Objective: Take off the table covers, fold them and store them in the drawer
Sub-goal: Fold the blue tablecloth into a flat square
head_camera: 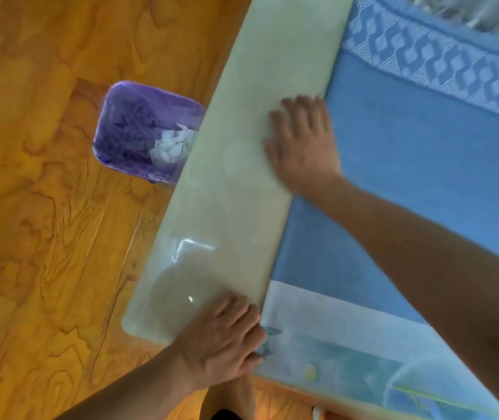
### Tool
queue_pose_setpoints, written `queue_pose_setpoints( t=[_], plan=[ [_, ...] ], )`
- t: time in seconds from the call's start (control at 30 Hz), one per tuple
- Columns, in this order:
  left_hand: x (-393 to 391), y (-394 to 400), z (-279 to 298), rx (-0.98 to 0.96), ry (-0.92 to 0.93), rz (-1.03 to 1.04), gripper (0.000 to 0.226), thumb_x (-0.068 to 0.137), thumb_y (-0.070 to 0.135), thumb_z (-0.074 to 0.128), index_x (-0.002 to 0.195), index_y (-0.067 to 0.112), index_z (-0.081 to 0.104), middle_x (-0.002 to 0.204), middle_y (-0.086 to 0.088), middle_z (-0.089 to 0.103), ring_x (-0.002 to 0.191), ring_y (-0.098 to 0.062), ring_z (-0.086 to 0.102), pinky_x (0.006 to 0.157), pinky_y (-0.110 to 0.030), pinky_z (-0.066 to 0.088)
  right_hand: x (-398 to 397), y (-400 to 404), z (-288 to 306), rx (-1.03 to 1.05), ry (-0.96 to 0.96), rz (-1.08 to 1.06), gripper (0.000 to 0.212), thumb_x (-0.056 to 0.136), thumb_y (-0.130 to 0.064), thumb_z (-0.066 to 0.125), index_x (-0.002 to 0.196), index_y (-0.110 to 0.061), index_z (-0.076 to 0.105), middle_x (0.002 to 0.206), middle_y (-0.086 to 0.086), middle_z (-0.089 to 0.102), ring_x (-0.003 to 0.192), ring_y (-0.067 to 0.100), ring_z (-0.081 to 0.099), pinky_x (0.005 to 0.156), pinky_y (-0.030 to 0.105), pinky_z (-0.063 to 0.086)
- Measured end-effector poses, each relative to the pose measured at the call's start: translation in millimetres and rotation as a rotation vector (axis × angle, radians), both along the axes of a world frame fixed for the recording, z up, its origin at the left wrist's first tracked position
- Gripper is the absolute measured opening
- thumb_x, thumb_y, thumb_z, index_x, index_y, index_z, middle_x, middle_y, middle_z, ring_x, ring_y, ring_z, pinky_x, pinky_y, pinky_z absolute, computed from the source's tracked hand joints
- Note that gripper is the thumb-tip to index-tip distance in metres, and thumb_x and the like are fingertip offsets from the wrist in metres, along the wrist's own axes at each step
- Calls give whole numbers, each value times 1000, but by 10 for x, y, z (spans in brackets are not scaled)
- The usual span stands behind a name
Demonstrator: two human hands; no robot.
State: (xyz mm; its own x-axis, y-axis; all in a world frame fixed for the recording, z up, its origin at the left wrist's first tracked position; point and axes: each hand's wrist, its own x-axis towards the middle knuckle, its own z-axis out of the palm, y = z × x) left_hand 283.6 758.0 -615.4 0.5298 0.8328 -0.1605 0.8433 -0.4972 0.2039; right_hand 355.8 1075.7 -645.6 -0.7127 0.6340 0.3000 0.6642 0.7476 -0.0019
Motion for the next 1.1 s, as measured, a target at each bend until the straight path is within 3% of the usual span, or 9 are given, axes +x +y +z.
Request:
queue_pose_setpoints(
  t=[0.2,0.27,0.37,0.6,0.7,0.77,0.83,0.97,1.1],
  plan=[
    [-151,1273,90,71,-265,-177,27,91,46,59,83,20,59,84,-5,56,85,-28,52,79,-41,38,52,767,114,-8,-48,-3,45,104,-41,40,111,-2,63,114,19,61,102,40,55,100,49,40],
    [-222,2033,35,145,-262,-91,21,93,37,57,90,16,60,91,-11,59,92,-33,55,83,-44,44,44,802,82,-16,-29,34,45,102,-41,46,114,-2,63,117,20,61,107,40,54,105,49,37],
    [-403,2816,-120,168,-146,-207,40,92,47,54,112,13,61,116,-17,58,112,-38,52,103,-50,41,60,1050,87,-7,15,30,44,99,-41,50,115,-2,64,121,20,60,112,41,53,106,50,38],
    [-470,2968,-238,125,-213,-260,48,85,57,59,115,20,62,122,-12,56,120,-37,50,110,-48,36,-4,2365,66,87,-90,-177,46,99,-44,39,106,-4,60,117,22,57,114,41,51,106,51,35],
    [-488,2977,-267,132,-253,-258,45,84,57,60,113,22,62,122,-9,56,120,-36,50,111,-48,36,-72,2930,178,-30,-213,-356,56,100,-51,27,118,-7,57,127,21,52,122,39,45,109,52,32],
    [-487,2979,-280,137,-252,-263,45,84,57,60,113,22,61,122,-8,56,121,-35,50,111,-47,37,-133,3133,207,-152,-283,-300,54,105,-45,24,123,-6,56,129,23,53,121,40,46,107,48,34],
    [-487,2982,-293,135,-242,-264,45,84,56,59,114,22,59,122,-8,54,122,-35,49,111,-47,36,-204,3189,206,-297,-319,-218,50,108,-38,24,119,-4,59,123,26,59,114,42,53,98,45,39],
    [-483,2977,-292,128,-222,-266,47,85,57,58,115,22,58,124,-8,52,123,-35,49,112,-47,35,-151,3180,168,-387,-103,-352,54,103,-55,28,96,-14,62,93,19,62,90,38,57,75,39,40],
    [-478,2975,-287,120,-208,-268,46,84,57,60,114,22,59,124,-8,53,123,-35,49,112,-46,36,-186,3178,203,-440,-163,-312,51,102,-58,30,89,-16,55,87,10,53,83,30,47,74,35,36]
  ],
)
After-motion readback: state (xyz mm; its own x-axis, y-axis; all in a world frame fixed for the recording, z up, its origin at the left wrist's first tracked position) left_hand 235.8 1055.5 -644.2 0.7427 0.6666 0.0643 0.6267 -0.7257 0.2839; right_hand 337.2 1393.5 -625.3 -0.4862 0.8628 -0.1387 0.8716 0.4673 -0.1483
